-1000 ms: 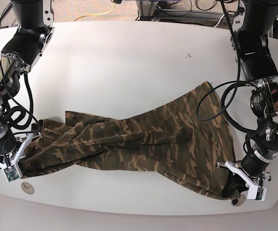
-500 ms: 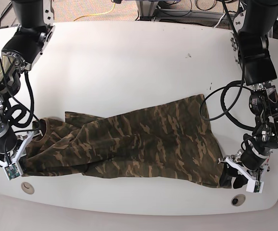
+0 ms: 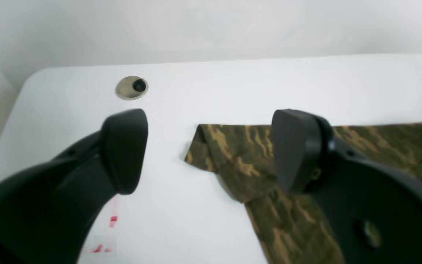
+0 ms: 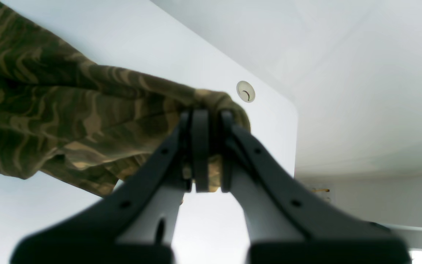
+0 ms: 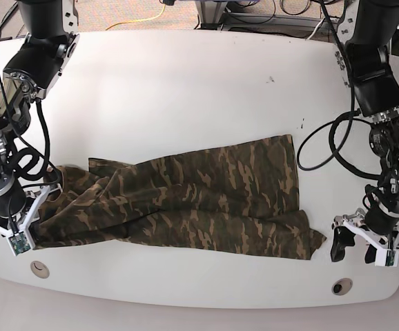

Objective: Layout the t-shirt on the table in an organized manner, then fold the t-shirt properly
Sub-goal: 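Move the left gripper to the shirt's hem edge and grasp it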

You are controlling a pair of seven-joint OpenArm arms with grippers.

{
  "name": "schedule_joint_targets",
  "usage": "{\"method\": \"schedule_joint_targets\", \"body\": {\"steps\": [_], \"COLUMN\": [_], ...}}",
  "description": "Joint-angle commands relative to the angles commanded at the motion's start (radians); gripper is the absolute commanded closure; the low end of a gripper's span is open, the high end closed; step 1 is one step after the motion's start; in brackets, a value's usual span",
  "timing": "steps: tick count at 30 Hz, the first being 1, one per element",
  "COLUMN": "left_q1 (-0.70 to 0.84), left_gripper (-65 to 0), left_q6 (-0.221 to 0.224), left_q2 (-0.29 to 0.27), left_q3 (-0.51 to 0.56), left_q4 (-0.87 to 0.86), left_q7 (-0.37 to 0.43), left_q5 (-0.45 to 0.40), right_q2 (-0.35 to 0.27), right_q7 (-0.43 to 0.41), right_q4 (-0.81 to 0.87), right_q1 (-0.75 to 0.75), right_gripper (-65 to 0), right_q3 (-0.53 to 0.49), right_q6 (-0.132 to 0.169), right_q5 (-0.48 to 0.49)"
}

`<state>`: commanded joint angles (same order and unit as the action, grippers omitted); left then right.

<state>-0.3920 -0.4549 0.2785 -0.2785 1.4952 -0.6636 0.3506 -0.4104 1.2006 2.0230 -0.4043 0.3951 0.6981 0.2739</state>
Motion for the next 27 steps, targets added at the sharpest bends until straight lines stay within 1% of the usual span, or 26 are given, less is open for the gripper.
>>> {"method": "schedule_joint_targets", "body": {"steps": [2, 4, 7, 9, 13, 18, 23, 27], "left_q1": [0.040, 0.095, 0.160, 0.203, 0.288, 0.347, 0.373, 0.374], "left_gripper": [-49.7, -49.7, -49.7, -49.7, -48.3, -47.8, -47.8, -47.8], "left_q6": [-0.002, -0.002, 0.000, 0.002, 0.002, 0.002, 0.003, 0.003], "left_q2": [-0.005, -0.026, -0.037, -0.043, -0.083, -0.124, -0.150, -0.157], "left_q3": [0.000, 0.000, 0.000, 0.000, 0.000, 0.000, 0.000, 0.000], "left_q4": [0.034, 0.066, 0.091, 0.095, 0.092, 0.072, 0.044, 0.005], "left_q7": [-0.017, -0.037, -0.052, -0.055, -0.054, -0.054, -0.052, -0.052], "left_q5": [0.003, 0.023, 0.049, 0.064, 0.071, 0.071, 0.069, 0.069], "right_q2": [0.003, 0.003, 0.006, 0.006, 0.008, 0.008, 0.008, 0.008], "right_q7": [0.000, 0.000, 0.000, 0.000, 0.000, 0.000, 0.000, 0.000], "right_q4": [0.000, 0.000, 0.000, 0.000, 0.000, 0.000, 0.000, 0.000], "right_q1": [0.000, 0.000, 0.000, 0.000, 0.000, 0.000, 0.000, 0.000], "right_gripper": [-0.5, -0.5, -0.5, -0.5, -0.5, -0.5, -0.5, -0.5], "right_q3": [0.000, 0.000, 0.000, 0.000, 0.000, 0.000, 0.000, 0.000], "right_q6": [0.000, 0.000, 0.000, 0.000, 0.000, 0.000, 0.000, 0.000], "right_q5": [0.000, 0.000, 0.000, 0.000, 0.000, 0.000, 0.000, 0.002]}}
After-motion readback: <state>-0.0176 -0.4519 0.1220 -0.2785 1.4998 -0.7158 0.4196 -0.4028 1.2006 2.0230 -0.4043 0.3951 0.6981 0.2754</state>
